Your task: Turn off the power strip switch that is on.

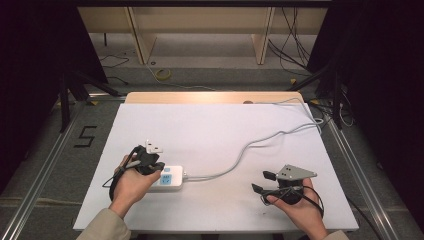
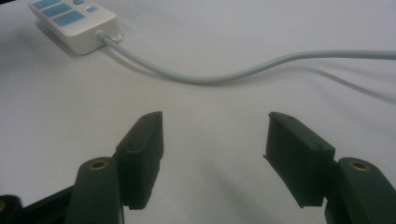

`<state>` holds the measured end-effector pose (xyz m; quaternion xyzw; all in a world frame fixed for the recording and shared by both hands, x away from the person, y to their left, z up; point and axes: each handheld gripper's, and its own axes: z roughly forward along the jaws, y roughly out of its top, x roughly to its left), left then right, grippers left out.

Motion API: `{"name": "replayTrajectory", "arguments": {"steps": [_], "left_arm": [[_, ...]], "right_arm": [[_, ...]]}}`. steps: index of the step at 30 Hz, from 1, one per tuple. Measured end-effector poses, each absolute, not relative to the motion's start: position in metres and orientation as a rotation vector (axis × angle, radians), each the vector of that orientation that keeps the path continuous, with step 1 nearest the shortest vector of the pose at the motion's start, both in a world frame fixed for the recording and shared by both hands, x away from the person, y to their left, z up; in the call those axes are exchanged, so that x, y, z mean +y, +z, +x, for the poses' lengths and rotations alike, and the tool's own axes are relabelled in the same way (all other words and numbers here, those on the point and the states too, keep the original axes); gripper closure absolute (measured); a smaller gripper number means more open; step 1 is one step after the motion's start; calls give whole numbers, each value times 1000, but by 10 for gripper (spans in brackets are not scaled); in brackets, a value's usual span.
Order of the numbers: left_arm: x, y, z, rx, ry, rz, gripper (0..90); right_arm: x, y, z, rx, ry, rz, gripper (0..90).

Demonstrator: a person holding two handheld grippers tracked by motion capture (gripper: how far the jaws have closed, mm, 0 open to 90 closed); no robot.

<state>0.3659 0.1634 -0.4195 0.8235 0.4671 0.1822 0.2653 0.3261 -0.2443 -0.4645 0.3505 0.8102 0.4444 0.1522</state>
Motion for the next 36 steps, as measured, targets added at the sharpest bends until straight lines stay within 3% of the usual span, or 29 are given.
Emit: {"name": "replayTrajectory", "arguments": {"steps": [36], "left_arm": [[150,-417,380,1260,478,2257,896]], "right_arm": [[-243,-465,325,2341,1279,986,369]]}}
